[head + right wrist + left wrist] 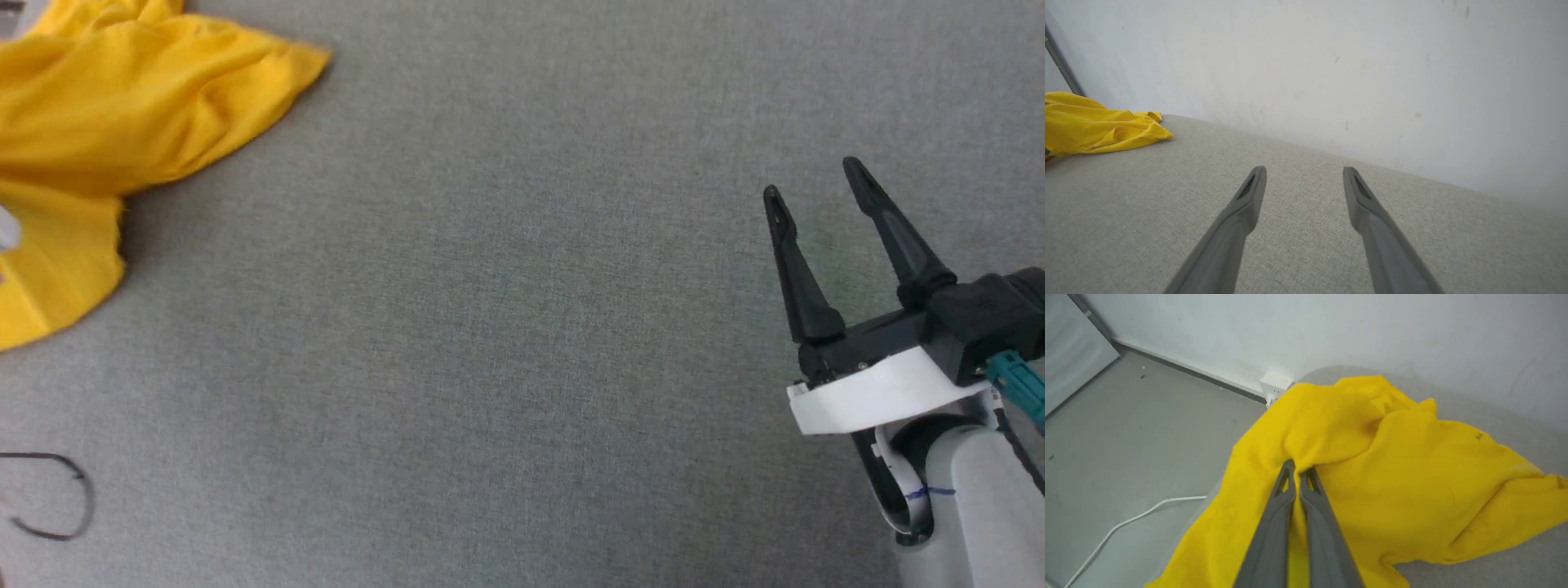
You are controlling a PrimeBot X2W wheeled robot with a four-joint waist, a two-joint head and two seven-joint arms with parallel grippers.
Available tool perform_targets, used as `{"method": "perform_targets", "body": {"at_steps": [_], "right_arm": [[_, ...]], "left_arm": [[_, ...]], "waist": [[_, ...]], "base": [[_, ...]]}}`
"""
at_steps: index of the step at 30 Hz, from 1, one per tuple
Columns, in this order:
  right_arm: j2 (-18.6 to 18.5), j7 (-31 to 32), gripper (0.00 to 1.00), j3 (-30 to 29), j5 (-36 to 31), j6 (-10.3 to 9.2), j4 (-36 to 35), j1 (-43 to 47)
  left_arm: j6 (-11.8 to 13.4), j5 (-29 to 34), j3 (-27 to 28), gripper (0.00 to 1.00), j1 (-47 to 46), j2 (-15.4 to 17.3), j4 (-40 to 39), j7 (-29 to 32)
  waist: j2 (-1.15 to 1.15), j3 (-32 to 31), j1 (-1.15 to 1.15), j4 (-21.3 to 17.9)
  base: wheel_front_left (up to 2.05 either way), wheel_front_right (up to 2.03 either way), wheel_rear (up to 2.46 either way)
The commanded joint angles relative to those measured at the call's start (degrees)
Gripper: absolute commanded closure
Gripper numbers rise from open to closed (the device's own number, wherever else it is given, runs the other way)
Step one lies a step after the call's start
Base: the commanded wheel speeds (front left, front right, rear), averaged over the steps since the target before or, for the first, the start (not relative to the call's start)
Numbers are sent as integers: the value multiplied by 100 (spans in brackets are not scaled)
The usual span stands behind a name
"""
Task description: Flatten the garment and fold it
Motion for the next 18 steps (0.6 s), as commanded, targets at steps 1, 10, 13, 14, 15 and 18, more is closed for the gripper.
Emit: {"method": "perform_targets", "body": {"at_steps": [1, 10, 13, 14, 15, 18], "right_arm": [[38, -62, 0, -23, 41, -5, 52, 45], [360, -433, 0, -294, 162, -5, 390, 478], [404, -458, 0, -424, 175, -5, 387, 658], [412, -469, 0, -442, 185, -5, 388, 703], [419, -473, 0, -455, 199, -5, 385, 746], [429, -491, 0, -492, 239, -5, 372, 847]], "left_arm": [[-19, 55, -23, 100, -105, 73, -21, -237], [-30, 702, -547, 100, -707, 162, -583, -1862], [-22, 839, -700, 100, -797, -134, -1104, -1918], [2, 880, -749, 100, -800, -258, -1306, -1924], [9, 908, -790, 100, -799, -371, -1535, -1927], [-2, 906, -944, 100, -687, -695, -2171, -1930]], "waist": [[0, -445, 0, -55], [0, -1539, 0, -190], [0, -1777, 0, -221], [0, -1853, 0, -254], [0, -1907, 0, -295], [0, -2043, 0, -469]], "base": [[0, 0, 0], [0, 0, 0], [0, 0, 0], [0, 0, 0], [0, 0, 0], [0, 0, 0]]}}
